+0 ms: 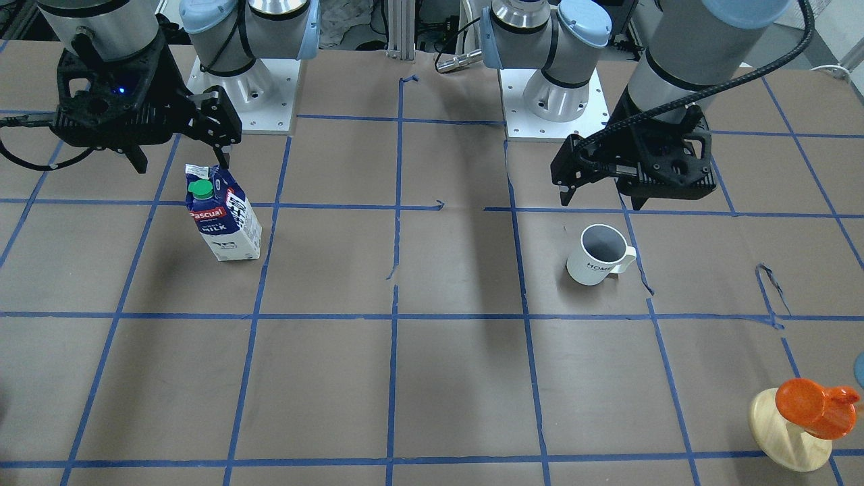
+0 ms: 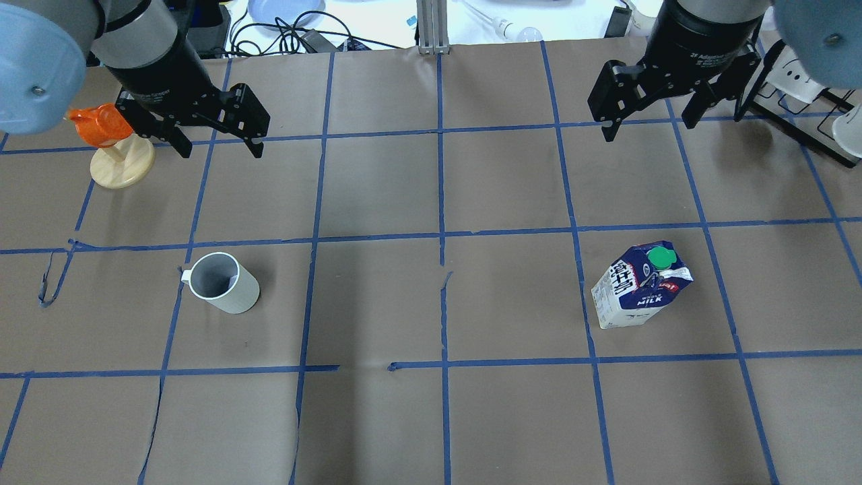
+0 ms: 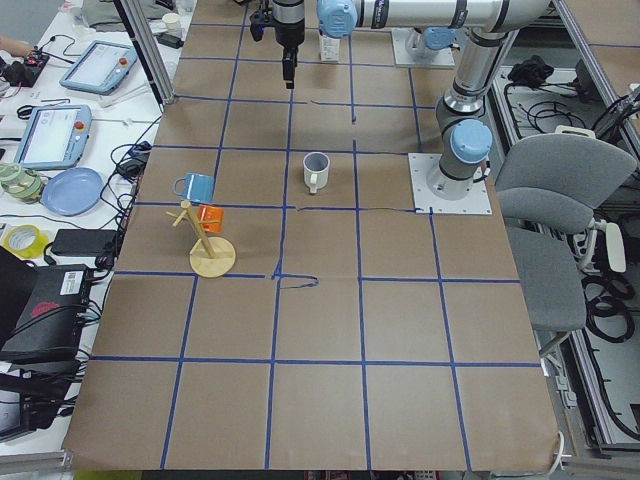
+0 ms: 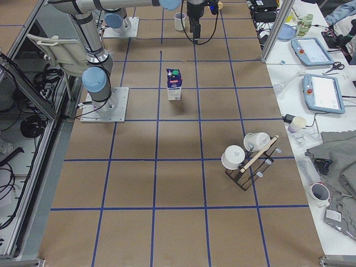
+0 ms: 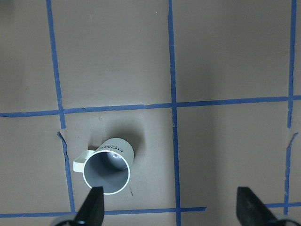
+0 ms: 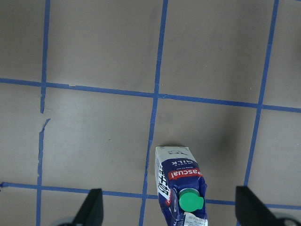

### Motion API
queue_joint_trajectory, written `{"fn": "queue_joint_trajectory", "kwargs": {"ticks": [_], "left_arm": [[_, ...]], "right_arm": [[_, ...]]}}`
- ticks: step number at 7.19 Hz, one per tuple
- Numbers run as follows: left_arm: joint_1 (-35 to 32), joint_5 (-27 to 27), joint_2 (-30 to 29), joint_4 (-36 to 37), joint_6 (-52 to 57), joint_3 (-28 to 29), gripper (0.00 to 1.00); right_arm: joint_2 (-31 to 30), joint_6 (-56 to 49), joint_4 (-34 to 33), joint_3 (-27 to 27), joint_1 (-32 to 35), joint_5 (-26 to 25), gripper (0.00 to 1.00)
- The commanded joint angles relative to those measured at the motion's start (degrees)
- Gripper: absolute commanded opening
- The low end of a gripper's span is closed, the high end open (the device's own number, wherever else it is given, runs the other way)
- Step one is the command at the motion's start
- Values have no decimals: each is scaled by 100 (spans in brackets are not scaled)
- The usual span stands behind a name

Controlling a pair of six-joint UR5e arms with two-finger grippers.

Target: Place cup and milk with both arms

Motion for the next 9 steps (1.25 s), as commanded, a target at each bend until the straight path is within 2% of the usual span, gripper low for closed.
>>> {"fn": "queue_joint_trajectory", "kwargs": {"ticks": [1, 9], "left_arm": [[36, -20, 11, 9, -3, 17, 100], [45, 24, 99, -167, 50, -36, 100]], "right_arm": [[4, 2, -1, 23, 0, 4, 100], [4, -7, -1, 23, 0, -5, 100]]}}
